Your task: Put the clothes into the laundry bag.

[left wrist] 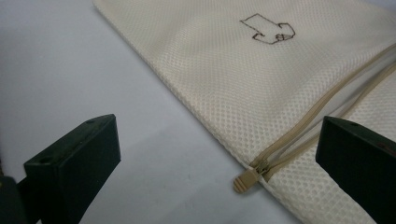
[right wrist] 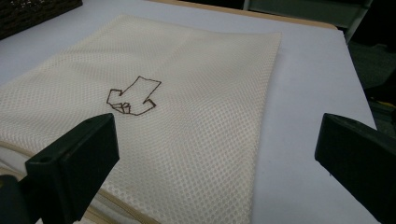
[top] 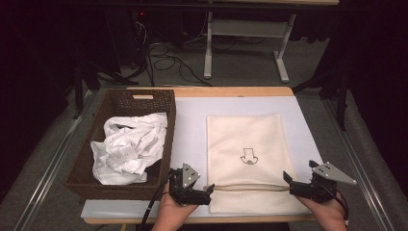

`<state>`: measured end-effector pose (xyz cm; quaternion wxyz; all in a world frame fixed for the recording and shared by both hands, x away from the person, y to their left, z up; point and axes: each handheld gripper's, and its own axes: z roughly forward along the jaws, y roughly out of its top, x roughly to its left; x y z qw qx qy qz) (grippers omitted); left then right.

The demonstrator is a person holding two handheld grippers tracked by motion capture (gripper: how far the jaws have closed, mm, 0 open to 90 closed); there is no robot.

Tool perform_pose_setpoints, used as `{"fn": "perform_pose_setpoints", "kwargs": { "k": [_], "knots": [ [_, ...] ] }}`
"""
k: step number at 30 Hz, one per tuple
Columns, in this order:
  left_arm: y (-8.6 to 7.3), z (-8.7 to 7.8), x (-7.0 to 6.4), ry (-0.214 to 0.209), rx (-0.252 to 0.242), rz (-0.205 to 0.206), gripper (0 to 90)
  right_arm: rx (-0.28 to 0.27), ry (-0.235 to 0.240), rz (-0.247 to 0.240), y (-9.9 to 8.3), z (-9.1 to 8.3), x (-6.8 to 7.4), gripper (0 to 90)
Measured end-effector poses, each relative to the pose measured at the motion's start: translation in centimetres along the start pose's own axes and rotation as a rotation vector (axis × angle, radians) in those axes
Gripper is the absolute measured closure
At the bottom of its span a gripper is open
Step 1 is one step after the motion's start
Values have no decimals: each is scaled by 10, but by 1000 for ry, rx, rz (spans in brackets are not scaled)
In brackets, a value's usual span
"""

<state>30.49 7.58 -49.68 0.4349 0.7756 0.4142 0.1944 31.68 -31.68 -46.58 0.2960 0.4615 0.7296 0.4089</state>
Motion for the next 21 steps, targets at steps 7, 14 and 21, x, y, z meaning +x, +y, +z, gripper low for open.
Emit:
{"fn": "perform_pose_setpoints", "kwargs": {
  "k": [7, 14, 21],
  "knots": [
    [4, 4, -1, -2, 1, 1, 4, -3, 10, -4, -8, -4, -6, 2],
    [2, 0, 0, 25, -49, -23, 4, -24, 21, -23, -6, -6, -3, 2],
    [3, -6, 2, 7, -59, -46, 4, -29, 30, -11, -8, -3, -6, 2]
  ]
}}
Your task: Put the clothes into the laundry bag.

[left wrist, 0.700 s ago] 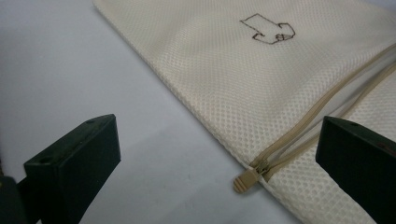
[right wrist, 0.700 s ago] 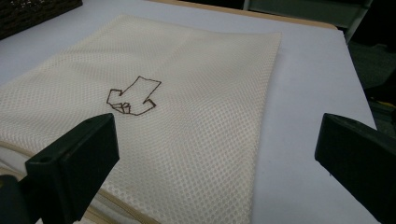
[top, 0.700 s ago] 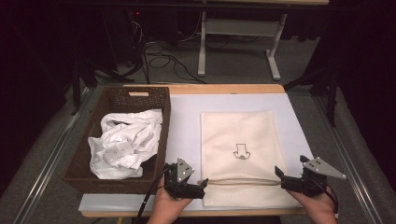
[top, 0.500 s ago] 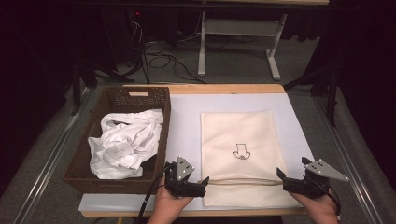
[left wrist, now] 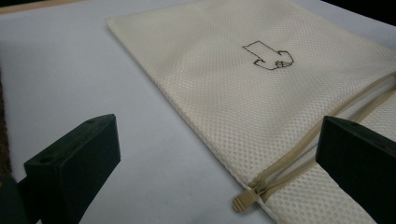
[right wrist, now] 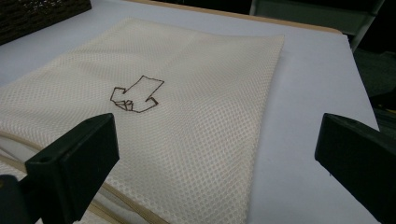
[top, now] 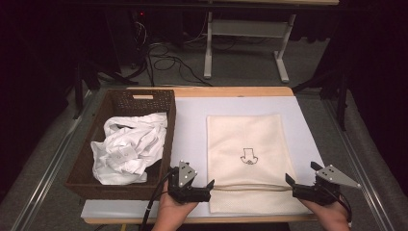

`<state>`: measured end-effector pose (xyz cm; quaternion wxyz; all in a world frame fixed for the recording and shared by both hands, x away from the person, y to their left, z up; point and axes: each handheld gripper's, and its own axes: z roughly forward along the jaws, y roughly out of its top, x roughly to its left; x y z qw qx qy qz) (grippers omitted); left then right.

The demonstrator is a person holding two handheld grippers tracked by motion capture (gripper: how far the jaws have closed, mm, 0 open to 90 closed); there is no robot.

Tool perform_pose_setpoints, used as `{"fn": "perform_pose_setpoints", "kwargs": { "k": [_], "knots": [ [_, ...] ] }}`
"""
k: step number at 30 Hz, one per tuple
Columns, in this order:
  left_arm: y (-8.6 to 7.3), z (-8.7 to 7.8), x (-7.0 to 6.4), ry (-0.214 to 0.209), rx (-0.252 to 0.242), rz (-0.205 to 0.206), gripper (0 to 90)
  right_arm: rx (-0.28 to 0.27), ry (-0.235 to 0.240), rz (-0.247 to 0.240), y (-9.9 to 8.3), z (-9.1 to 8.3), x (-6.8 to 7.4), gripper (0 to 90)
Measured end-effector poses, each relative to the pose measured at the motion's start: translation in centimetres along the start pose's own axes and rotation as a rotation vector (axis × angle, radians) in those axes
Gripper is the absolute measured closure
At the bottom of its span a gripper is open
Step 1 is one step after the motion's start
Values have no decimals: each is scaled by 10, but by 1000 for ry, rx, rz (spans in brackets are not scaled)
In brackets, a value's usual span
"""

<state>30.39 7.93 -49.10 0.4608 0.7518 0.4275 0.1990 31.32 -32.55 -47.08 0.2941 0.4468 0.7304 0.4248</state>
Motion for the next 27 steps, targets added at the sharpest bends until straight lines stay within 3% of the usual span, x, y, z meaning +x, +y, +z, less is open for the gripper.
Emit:
{"fn": "perform_pose_setpoints", "kwargs": {
  "k": [2, 4, 7, 10, 11, 14, 16, 19, 24, 27],
  "knots": [
    [2, -6, 0, 2, -17, 3, 15, 1, 1, 15, -1, 0, -2, 2],
    [8, -11, 0, -52, -37, -23, 24, -4, -6, 21, -2, -1, -5, 2],
    [5, -6, -6, -53, -29, 5, 23, 3, -8, 23, -3, 0, -8, 2],
    [-5, 3, -10, -72, 11, -10, 24, 5, -5, 26, -3, 0, -8, 2],
    [-8, 9, -11, -90, 56, -28, 14, 5, -11, 9, -2, 0, -7, 2],
    [-10, 10, -9, -65, 67, -15, 10, 3, -16, 7, -1, 0, -7, 2],
    [-12, 10, -5, -62, 79, -40, 22, 0, -13, 2, -1, 0, -6, 2],
    [-16, 8, 1, -91, 72, -98, 58, 7, -22, -2, -2, -2, -7, 2],
    [-17, 2, 1, -101, 66, -92, 132, 10, -17, -4, -3, -1, -11, 1],
    [-24, -4, -4, -107, 81, -58, 177, 6, -10, -8, -1, 1, -10, 1]
  ]
}}
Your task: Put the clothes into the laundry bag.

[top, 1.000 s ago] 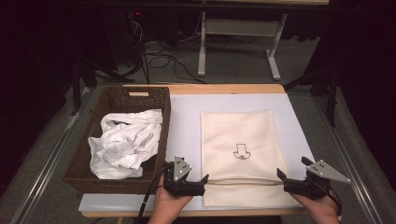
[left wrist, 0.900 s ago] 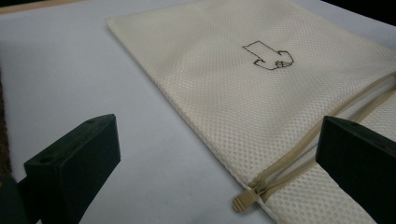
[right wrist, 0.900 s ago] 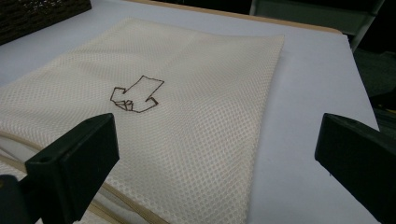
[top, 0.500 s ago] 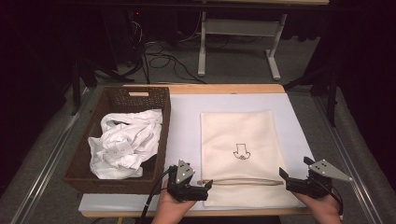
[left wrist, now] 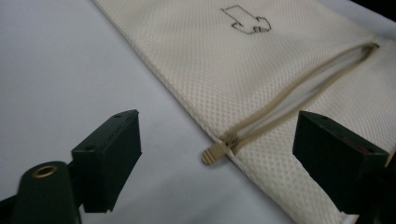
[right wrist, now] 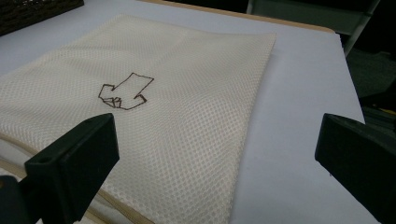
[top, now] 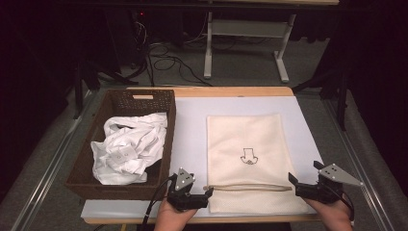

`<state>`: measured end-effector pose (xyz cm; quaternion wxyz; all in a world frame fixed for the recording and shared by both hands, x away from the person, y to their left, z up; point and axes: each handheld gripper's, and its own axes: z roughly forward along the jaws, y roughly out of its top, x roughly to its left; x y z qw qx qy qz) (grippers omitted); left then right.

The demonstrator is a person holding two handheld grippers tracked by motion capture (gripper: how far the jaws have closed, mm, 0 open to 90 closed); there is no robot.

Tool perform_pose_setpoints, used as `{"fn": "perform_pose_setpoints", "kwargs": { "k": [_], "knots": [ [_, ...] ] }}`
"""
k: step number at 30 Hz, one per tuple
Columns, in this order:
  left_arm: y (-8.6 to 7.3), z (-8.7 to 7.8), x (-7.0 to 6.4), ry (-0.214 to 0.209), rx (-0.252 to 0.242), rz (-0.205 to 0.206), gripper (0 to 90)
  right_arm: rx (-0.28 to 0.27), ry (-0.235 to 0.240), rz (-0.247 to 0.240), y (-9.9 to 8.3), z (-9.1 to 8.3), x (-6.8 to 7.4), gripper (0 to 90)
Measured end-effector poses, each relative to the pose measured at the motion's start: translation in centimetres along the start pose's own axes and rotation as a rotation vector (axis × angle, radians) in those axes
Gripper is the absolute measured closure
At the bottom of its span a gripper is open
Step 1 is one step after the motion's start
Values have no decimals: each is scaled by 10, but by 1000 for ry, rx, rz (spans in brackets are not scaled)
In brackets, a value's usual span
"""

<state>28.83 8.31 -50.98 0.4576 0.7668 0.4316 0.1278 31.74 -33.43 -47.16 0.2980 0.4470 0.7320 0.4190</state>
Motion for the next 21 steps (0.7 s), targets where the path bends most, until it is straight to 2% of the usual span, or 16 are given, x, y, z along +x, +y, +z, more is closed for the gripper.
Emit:
{"fn": "perform_pose_setpoints", "kwargs": {
  "k": [3, 4, 5, 6, 7, 8, 10, 11, 15, 16, 18, 19, 20, 21],
  "knots": [
    [-6, -1, -5, -22, 6, 15, 350, 3, 9, -7, 0, 2, 3, 2],
    [-8, 1, -9, -45, 23, 39, 380, 9, 16, -8, 0, 3, 3, 1],
    [-8, 1, -9, -45, 23, 39, 417, 9, 16, -8, 0, 3, 3, 1],
    [-9, 3, -14, -53, 33, 54, 417, 11, 18, -15, 0, 4, 4, 2],
    [-12, 8, -20, -50, 67, 82, 472, 19, 22, -10, 0, 5, 5, 3],
    [-14, 11, -23, -23, 93, 100, 499, 19, 26, -10, 0, 5, 5, 4],
    [-16, 14, -25, -15, 100, 103, 529, 20, 29, -6, 1, 7, 6, 4],
    [-17, 14, -26, -18, 88, 99, 564, 24, 32, -3, 1, 7, 7, 9],
    [-17, 15, -29, -29, 92, 107, 763, 30, 47, 13, 0, 8, 6, 40],
    [-17, 16, -30, -31, 97, 131, 831, 32, 52, 21, -1, 9, 4, 61],
    [-15, 16, -28, -32, 102, 135, 871, 32, 59, 26, -1, 9, 4, 79],
    [-13, 15, -25, -5, 106, 136, 871, 32, 59, 26, -1, 9, 4, 79],
    [-11, 12, -13, 70, 93, 108, 872, 26, 64, 24, -1, 8, 4, 99],
    [-11, 12, -13, 70, 93, 108, 872, 27, 69, 23, -2, 8, 3, 112]
  ]
}}
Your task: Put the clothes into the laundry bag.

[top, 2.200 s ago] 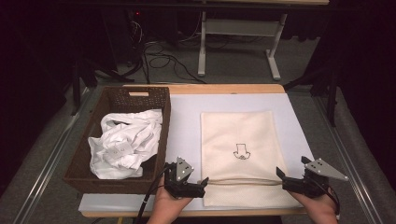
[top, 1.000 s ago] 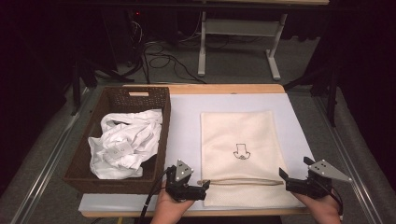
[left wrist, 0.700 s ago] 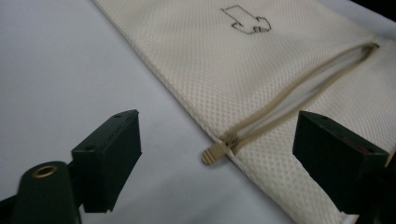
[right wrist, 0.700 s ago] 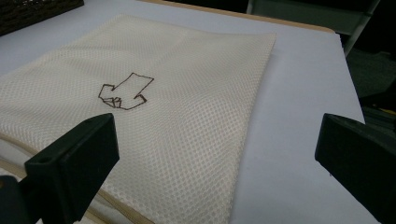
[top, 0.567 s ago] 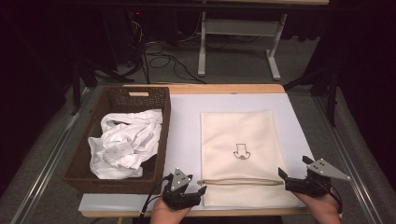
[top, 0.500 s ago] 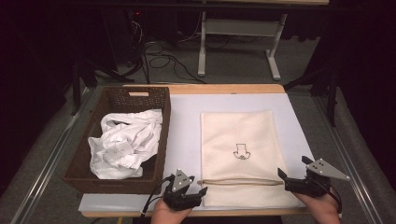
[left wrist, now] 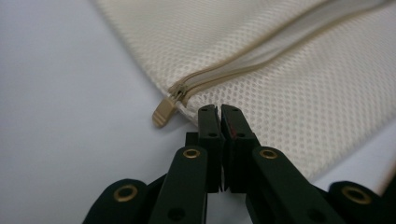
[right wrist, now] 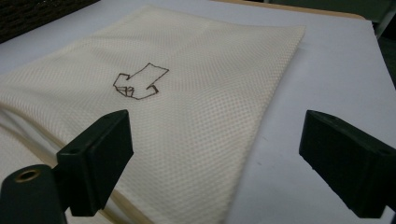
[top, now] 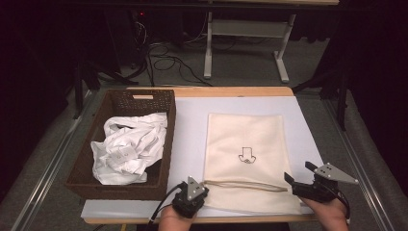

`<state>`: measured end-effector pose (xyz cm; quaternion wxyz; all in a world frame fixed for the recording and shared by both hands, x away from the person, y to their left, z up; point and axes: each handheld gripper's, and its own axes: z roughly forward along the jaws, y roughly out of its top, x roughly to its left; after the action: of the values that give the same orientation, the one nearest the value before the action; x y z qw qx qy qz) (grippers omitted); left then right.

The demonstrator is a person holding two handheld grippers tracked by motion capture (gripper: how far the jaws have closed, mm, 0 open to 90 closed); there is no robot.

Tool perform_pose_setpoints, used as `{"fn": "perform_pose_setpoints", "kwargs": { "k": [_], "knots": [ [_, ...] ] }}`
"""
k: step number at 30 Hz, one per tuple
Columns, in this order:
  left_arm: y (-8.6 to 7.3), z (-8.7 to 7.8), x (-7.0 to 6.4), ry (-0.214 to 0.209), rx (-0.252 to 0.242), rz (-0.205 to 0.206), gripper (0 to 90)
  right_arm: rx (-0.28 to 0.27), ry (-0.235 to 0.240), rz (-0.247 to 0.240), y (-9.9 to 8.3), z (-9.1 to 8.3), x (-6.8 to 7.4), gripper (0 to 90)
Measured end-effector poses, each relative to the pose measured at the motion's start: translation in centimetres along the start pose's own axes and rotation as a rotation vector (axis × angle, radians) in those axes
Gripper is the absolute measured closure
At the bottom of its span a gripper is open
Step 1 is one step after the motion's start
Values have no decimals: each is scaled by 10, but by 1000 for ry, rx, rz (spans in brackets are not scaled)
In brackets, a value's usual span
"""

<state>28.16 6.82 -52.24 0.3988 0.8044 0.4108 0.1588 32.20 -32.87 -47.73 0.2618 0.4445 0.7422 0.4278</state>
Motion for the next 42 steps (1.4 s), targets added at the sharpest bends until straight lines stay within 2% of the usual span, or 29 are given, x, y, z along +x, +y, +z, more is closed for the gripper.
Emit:
{"fn": "perform_pose_setpoints", "kwargs": {
  "k": [1, 2, 4, 5, 6, 8, 9, 10, 11, 12, 13, 14, 15, 16, 19, 21, 22, 24, 27, 29, 30, 31, 32, 33, 37, 39, 40, 41, 42],
  "knots": [
    [1, -3, 10, 65, -14, 4, 870, 0, 3, 0, 0, 0, 0, 127],
    [1, -5, 10, 66, -23, 17, 862, 0, 1, 4, -1, 1, -1, 149],
    [2, -7, 10, 49, -36, 5, 798, 11, 10, 5, -2, 5, -3, 165],
    [4, -8, 7, 31, -59, -7, 734, 22, 9, 17, -2, 8, -4, 176],
    [4, -8, 7, 31, -59, -7, 679, 22, 9, 17, -2, 8, -4, 176],
    [7, -8, 8, 22, -83, -32, 546, 51, 17, 28, -2, 23, -7, 195],
    [7, -9, 9, 10, -91, -42, 503, 64, 3, 23, 0, 28, -7, 192],
    [7, -9, 9, 10, -91, -42, 493, 64, 3, 23, 0, 28, -7, 192],
    [5, -10, 9, -31, -103, -60, 489, 93, -6, 42, 7, 43, -13, 245],
    [5, -10, 9, -31, -103, -60, 468, 101, 12, 71, 12, 51, -18, 270],
    [6, -10, 9, -50, -106, -67, 446, 109, 1, 89, 16, 59, -23, 288],
    [6, -10, 9, -50, -106, -67, 435, 109, 1, 89, 16, 59, -23, 288],
    [8, -11, 8, -47, -109, -56, 428, 137, -8, 127, 24, 76, -31, 296],
    [8, -12, 8, -46, -112, -54, 426, 164, -10, 141, 27, 89, -35, 295],
    [10, -16, 10, -45, -122, -38, 426, 220, -72, 114, 34, 112, -39, 316],
    [10, -18, 12, -54, -129, -39, 424, 227, -70, 134, 37, 123, -40, 340],
    [10, -18, 12, -54, -129, -39, 422, 227, -70, 134, 37, 123, -40, 340],
    [10, -20, 13, -59, -134, -40, 419, 251, -75, 120, 40, 136, -37, 416],
    [10, -22, 15, -72, -162, -62, 402, 242, -109, 95, 40, 139, -35, 523],
    [11, -23, 14, -69, -165, -51, 402, 234, -104, 90, 39, 138, -37, 639],
    [11, -23, 14, -69, -165, -51, 401, 234, -104, 90, 39, 138, -37, 639],
    [12, -21, 14, -70, -159, -45, 401, 239, -103, 60, 40, 136, -37, 799],
    [12, -21, 14, -70, -159, -45, 401, 239, -103, 60, 40, 136, -37, 799],
    [11, -19, 13, -70, -147, -40, 400, 243, -101, 47, 40, 134, -36, 882],
    [11, -17, 11, -49, -126, -20, 401, 245, -105, 28, 39, 129, -38, 888],
    [10, -16, 11, -37, -121, -17, 401, 234, -136, 30, 35, 120, -45, 887],
    [10, -16, 11, -37, -121, -17, 403, 234, -136, 30, 35, 120, -45, 887],
    [10, -15, 12, -41, -115, -15, 409, 242, -164, 33, 29, 111, -55, 884],
    [10, -15, 12, -41, -115, -15, 411, 242, -164, 33, 29, 111, -55, 884]
  ]
}}
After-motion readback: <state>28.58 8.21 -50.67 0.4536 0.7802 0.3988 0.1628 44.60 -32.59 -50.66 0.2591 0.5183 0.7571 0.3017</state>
